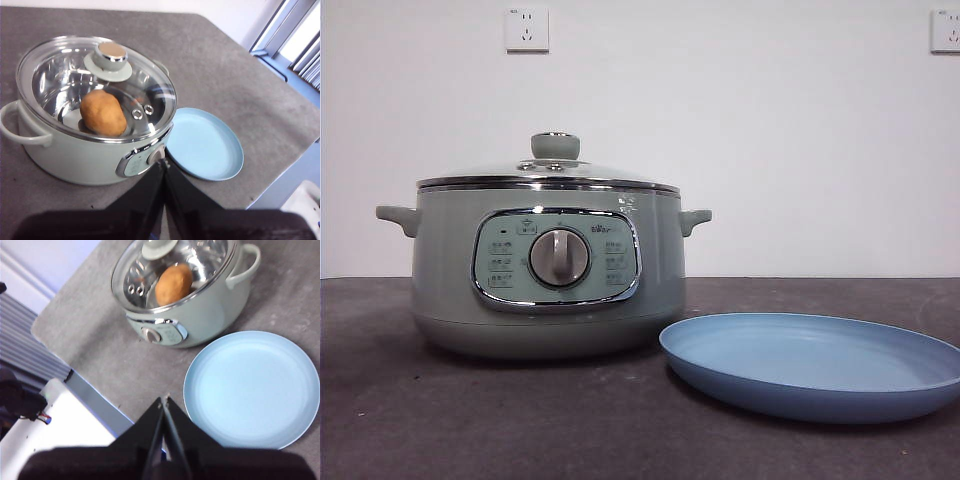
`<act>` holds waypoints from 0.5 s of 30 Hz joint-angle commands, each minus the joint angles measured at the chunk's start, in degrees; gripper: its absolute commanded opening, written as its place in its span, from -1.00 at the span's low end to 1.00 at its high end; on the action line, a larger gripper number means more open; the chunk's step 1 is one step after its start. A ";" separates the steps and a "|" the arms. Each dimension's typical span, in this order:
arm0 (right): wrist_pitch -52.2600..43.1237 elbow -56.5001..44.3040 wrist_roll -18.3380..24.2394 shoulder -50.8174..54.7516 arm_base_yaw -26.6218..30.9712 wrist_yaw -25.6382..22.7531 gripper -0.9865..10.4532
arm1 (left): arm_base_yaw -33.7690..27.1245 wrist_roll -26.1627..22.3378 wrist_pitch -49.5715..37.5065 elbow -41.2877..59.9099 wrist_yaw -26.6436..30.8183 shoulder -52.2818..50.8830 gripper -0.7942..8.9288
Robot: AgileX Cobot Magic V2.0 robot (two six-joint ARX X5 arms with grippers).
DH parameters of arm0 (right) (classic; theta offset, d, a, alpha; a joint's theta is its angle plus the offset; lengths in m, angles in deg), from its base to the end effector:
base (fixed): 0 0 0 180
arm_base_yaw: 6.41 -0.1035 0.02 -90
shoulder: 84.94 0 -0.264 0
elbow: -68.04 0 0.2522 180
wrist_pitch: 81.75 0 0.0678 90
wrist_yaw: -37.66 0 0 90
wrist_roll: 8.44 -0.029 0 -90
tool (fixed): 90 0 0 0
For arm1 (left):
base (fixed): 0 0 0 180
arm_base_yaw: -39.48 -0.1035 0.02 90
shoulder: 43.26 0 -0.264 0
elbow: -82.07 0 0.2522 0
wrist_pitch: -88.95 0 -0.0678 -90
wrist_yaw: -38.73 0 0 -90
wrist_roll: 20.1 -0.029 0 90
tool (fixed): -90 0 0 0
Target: Take the potato out from the steamer,put the potato on the plate,close the lid
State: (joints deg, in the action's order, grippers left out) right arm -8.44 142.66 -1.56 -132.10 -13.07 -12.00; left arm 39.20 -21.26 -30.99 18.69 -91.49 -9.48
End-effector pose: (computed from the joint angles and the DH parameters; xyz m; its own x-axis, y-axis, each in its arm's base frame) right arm 0.1239 0.0334 0.3489 0.4523 0.7045 -0.5469 -0.6178 0.6897 0.3777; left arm 0.0975 -0.0182 0.3293 0.6613 -0.6425 -0.3871 0.5630 0.7662 -0.3098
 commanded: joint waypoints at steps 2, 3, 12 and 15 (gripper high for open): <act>-0.74 0.13 1.73 -0.48 -0.33 0.07 -0.81 | -0.07 -1.90 -0.35 -0.24 -0.09 -0.09 -0.81; -0.81 0.13 1.75 -0.48 -0.33 0.07 -0.80 | -0.07 -1.88 -0.33 -0.24 -0.07 -0.09 -0.69; -1.20 0.15 0.02 -0.46 -0.33 0.04 0.33 | -0.07 -1.49 -1.79 -0.24 1.53 -0.07 0.51; -1.22 0.15 0.02 -0.46 -0.33 0.07 0.33 | -0.04 -1.40 -3.02 -0.28 2.80 0.00 0.52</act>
State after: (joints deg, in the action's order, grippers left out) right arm -9.31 142.66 -1.17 -132.62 -13.22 -11.98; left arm 39.20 -22.16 -33.24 18.69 -89.09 -9.46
